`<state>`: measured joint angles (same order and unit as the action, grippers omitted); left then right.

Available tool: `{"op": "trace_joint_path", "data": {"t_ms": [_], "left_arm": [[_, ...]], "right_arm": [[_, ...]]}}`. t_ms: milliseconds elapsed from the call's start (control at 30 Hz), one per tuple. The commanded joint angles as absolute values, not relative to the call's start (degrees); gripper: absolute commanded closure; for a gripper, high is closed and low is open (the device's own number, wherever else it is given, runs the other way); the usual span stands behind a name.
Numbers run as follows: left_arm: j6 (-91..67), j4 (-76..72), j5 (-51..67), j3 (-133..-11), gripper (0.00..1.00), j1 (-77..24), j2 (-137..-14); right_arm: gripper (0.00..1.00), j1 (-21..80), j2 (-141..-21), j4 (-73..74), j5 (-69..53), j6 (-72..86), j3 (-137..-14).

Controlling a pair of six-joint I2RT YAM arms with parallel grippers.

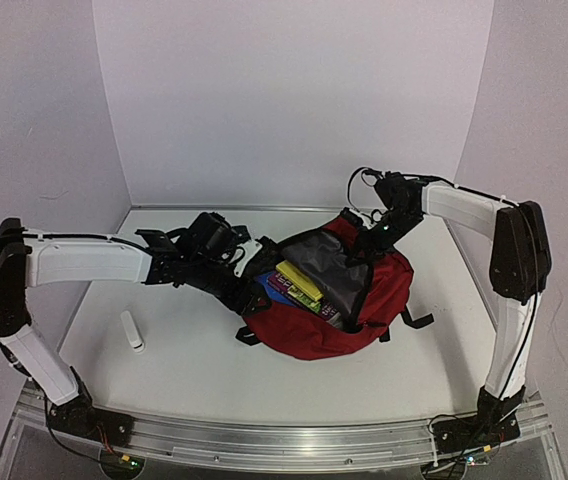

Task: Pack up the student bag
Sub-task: Adjust the student bag at the center of the board.

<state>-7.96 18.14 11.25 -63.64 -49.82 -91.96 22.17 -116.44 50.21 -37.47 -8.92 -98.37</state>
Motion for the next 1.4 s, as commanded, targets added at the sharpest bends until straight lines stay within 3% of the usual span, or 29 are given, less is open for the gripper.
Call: {"op": "trace_joint_path", "data": {"t_ms": [0,233,600,833,1133,1367], "left_arm": [[9.53,22.08,10.59,-70.63,0.32,-49.69,-96.87],[27.31,22.42,13.5,-75.67,0.35,-49.84,-104.86],[35.29,22.87,15.58,-83.19,0.44,-49.82,-116.51],[35.78,22.78,14.08,-84.31,0.31,-49.92,-119.1],[37.32,20.23,13.76,-83.08,0.25,-49.81,-116.88],[36.75,23.01,16.03,-87.87,0.2,-49.84,-122.5]], "right_arm": [[1.0,22.59,-113.56,51.19,-40.48,-8.08,-100.13],[1.0,22.59,-113.6,51.25,-40.48,-8.05,-99.96],[1.0,22.59,-113.38,51.18,-41.02,-7.63,-99.73],[1.0,22.57,-112.94,51.19,-41.01,-7.66,-99.32],[1.0,22.59,-113.33,51.27,-41.13,-8.0,-98.84],[1.0,22.59,-113.5,51.3,-41.48,-8.23,-98.54]]}}
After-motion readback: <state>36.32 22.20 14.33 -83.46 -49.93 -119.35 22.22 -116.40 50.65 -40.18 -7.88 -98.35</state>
